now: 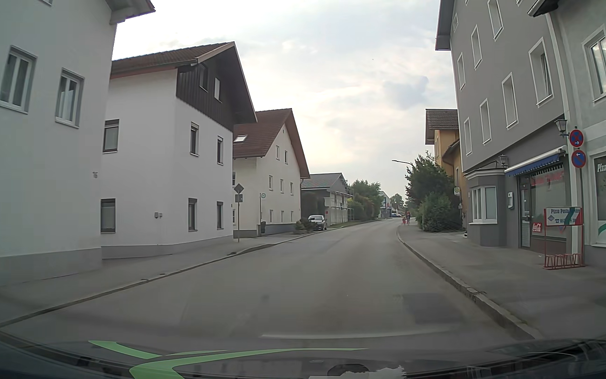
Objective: Follow the waypoints while adhering to traffic rules and regulations
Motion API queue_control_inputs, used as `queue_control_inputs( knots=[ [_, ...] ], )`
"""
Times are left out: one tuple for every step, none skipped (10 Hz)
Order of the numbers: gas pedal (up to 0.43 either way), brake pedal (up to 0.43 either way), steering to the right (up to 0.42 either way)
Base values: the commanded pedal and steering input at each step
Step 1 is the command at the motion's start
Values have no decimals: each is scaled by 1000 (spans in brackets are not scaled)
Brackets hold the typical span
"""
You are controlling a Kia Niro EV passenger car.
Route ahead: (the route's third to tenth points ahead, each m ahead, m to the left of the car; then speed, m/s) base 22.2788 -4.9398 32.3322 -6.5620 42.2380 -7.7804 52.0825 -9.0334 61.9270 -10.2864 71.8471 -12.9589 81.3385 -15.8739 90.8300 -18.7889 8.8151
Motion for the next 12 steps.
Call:
queue_control_inputs(
  knots=[
    [339, 0, 77],
    [339, 0, 69],
    [339, 0, 61],
    [339, 0, 56],
    [339, 0, 48],
    [339, 0, 42],
    [339, 0, 36],
    [339, 0, 31],
    [339, 0, 25],
    [339, 0, 19],
    [339, 0, 16],
    [339, 0, 14]
  ],
)
